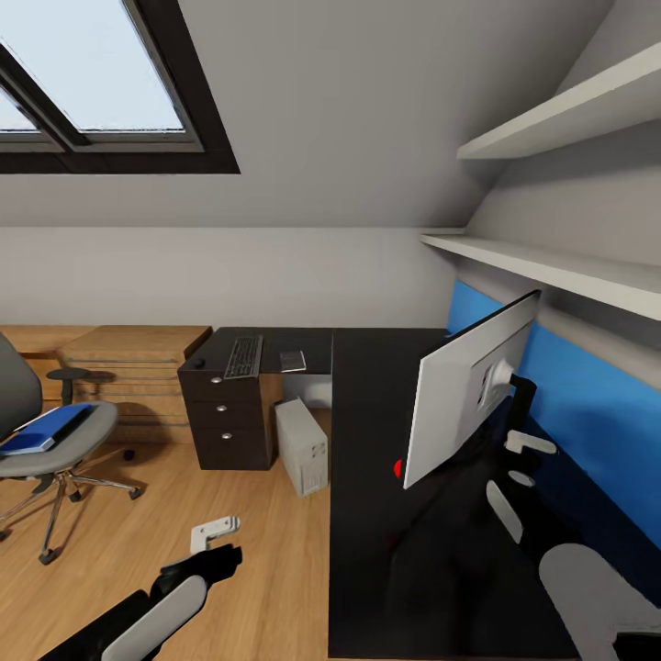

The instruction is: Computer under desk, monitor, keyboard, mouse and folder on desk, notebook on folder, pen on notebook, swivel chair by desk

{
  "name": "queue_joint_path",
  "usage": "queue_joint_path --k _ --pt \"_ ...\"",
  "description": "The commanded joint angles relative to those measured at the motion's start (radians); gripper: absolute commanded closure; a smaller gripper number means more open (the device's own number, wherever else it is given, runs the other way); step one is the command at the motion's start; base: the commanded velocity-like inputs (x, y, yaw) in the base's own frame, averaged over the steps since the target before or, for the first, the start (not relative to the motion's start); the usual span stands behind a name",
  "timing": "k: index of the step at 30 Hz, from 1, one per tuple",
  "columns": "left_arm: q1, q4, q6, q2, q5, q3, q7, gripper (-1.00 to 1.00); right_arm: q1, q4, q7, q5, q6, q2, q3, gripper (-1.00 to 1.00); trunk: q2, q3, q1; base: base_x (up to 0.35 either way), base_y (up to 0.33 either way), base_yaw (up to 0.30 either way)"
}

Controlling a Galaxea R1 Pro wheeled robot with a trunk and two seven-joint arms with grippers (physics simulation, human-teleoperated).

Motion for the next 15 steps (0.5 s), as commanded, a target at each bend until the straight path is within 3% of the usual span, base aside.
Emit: queue_joint_path --k 1,2,3,6,10,11,15 --pt "-0.001 0.010 0.003 0.000 0.002 -0.003 0.005 -1.00 0.057 -0.123 -0.057 -0.010 0.056 0.008 0.004 -1.00 -0.001 -0.001 0.000 0.000 0.000 0.000" --pt "-0.001 0.016 0.003 0.000 0.002 -0.003 0.005 -1.00 0.088 -0.186 -0.078 -0.010 0.090 0.011 0.004 -1.00 -0.001 -0.001 0.000 0.000 0.000 0.000" --pt "-0.001 0.031 0.002 -0.002 0.001 -0.004 0.004 -1.00 0.207 -0.441 -0.141 -0.010 0.222 0.019 0.004 -1.00 -0.001 -0.001 0.000 0.000 0.000 0.000" --pt "-0.001 0.038 0.002 -0.003 0.001 -0.003 0.003 -1.00 0.321 -0.698 -0.188 -0.012 0.333 0.024 0.004 -1.00 -0.001 -0.001 0.000 0.000 0.000 0.000" --pt "-0.001 0.041 0.002 -0.003 0.000 -0.003 0.003 -1.00 0.411 -0.874 -0.232 -0.013 0.395 0.035 0.017 -1.00 -0.001 -0.001 0.000 0.000 0.000 0.000" --pt "-0.001 0.041 0.001 -0.004 0.000 -0.002 0.003 -1.00 0.437 -0.940 -0.255 -0.012 0.431 0.048 0.045 -1.00 -0.001 -0.001 0.000 0.000 0.000 0.000" --pt "-0.001 0.041 0.001 -0.004 0.000 -0.001 0.003 -1.00 0.447 -0.972 -0.270 -0.012 0.453 0.066 0.090 -1.00 -0.001 -0.001 0.000 -0.008 0.008 0.000"
